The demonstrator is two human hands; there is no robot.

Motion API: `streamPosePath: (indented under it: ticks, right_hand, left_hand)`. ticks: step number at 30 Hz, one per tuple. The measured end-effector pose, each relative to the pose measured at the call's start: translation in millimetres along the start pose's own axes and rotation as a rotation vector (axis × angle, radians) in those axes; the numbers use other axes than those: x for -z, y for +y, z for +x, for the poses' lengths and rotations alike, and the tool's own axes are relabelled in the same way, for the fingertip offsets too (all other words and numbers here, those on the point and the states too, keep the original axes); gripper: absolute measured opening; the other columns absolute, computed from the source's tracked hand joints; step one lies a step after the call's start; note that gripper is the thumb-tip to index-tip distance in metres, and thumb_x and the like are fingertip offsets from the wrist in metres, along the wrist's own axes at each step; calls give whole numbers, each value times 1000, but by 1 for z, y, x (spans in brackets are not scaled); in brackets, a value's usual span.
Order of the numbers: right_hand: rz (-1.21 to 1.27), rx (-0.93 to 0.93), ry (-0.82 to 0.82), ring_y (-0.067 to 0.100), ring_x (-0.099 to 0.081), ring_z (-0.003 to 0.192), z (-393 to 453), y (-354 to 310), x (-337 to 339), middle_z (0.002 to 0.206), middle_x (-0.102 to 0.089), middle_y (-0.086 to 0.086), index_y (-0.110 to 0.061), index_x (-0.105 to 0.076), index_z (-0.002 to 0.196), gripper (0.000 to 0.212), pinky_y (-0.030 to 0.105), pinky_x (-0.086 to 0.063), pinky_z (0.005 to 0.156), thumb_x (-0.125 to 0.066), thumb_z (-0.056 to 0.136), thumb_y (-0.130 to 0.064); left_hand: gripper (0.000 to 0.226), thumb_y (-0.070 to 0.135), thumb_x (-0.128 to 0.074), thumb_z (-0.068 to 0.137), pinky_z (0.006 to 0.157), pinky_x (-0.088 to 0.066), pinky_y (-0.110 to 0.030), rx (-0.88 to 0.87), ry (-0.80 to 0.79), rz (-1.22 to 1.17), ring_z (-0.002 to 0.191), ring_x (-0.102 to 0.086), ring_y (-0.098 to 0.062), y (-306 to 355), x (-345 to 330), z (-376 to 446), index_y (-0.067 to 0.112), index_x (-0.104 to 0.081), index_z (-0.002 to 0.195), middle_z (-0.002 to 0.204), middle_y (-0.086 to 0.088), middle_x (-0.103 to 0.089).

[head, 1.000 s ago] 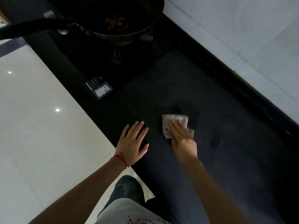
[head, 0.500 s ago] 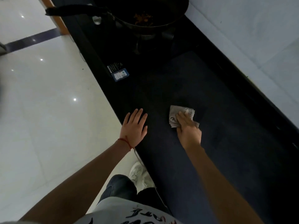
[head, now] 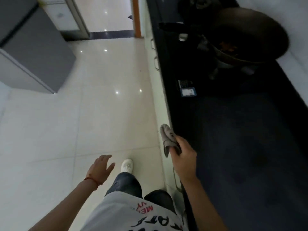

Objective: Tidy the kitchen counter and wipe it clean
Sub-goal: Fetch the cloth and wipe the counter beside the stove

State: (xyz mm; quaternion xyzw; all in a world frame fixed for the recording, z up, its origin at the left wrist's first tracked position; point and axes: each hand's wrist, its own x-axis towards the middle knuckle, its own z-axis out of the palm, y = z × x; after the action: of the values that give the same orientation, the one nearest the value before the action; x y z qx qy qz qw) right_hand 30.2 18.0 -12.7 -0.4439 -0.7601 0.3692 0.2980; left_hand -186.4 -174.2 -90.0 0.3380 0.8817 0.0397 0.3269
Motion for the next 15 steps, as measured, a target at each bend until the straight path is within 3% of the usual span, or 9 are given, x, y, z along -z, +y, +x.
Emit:
streamPosePath:
  ticks: [3, 6, 8, 12, 15]
  right_hand:
    - [-5, 38, -200, 9, -63, 100, 21, -21, -53, 110, -67, -1, -5, -64, 113, 33, 24, -50, 90, -60, 81, -7]
    - [-62, -94, -327, 21, -64, 100, 47, -25, -106, 110, -69, 8, -6, -63, 114, 32, 33, -51, 90, -60, 83, -9]
    - [-129, -223, -362, 27, -63, 103, 65, -24, -138, 111, -69, 12, -5, -62, 116, 33, 35, -50, 89, -59, 84, -11]
    - [-233, -382, -375, 33, -65, 93, 92, -18, -187, 100, -71, 19, -4, -65, 109, 27, 28, -43, 71, -58, 85, -12]
    - [-263, -486, -350, 34, -64, 92, 113, -19, -210, 99, -70, 20, -5, -66, 107, 25, 28, -41, 70, -54, 87, -15]
  left_hand:
    - [42, 30, -48, 93, 106, -37, -34, 138, -43, -113, 123, -49, -26, -44, 14, 8, 10, -49, 130, 133, -12, -53]
    - [35, 25, -51, 92, 99, -40, -33, 291, -35, -324, 115, -56, -27, -79, 32, 21, 6, -55, 122, 125, -14, -60]
    - [32, 23, -50, 92, 95, -40, -32, 405, -20, -451, 113, -57, -29, -102, 47, 30, 4, -58, 117, 122, -14, -63]
    - [29, 22, -50, 92, 89, -44, -32, 548, -45, -622, 106, -61, -32, -151, 76, 57, 2, -64, 108, 109, -17, -68]
    - [28, 21, -50, 91, 82, -45, -31, 591, -101, -687, 97, -63, -32, -174, 98, 84, 1, -65, 102, 97, -17, -70]
